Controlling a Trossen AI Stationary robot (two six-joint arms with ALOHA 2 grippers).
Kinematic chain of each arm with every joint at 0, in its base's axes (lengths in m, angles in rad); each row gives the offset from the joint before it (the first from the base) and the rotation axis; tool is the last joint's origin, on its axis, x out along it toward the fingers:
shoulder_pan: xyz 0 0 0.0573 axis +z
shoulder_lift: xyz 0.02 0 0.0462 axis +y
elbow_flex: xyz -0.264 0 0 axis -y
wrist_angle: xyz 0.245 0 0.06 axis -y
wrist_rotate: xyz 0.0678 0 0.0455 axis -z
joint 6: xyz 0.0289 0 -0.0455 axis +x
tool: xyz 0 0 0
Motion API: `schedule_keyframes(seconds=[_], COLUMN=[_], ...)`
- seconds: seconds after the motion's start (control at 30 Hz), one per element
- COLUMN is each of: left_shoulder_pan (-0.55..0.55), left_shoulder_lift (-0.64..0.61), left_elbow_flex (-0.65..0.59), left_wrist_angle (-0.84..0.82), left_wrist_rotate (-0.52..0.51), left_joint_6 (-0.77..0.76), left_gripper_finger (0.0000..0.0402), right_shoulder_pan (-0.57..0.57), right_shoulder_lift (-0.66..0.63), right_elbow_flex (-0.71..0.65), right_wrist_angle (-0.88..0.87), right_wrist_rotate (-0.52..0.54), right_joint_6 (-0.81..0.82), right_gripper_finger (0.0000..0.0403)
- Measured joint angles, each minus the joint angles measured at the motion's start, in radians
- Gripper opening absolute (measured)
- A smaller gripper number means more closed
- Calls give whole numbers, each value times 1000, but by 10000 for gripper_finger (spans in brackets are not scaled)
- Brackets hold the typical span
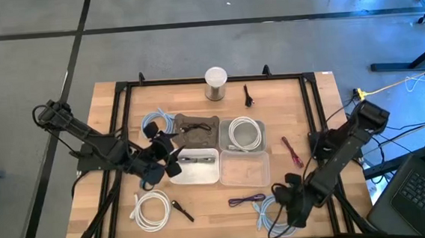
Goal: Pick & Place USB Port
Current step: Put the bottom blue usb cable into the transparent bin
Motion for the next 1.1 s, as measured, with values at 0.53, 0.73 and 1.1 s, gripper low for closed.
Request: schedule_keyframes(seconds=[0.53, 0.73, 1.1], left_shoulder_pan=[0, 0, -1], left_shoulder_lift=[0, 0, 0], left_elbow_flex=[0, 0, 0], left_wrist_angle=[8, 8, 8], left_wrist_rotate=[37, 35, 53], left_joint_6=[6, 18, 19], left_gripper_finger=[209, 209, 209], right_shoulder_pan=[-41, -43, -51], right_shoulder_lift=[23, 21, 32], right_elbow_flex=[19, 43, 43], right_wrist_angle=[-6, -26, -138], right_wrist_rotate=[-40, 1, 77], right_joint_6=[20, -10, -10], right_gripper_finger=[176, 192, 193])
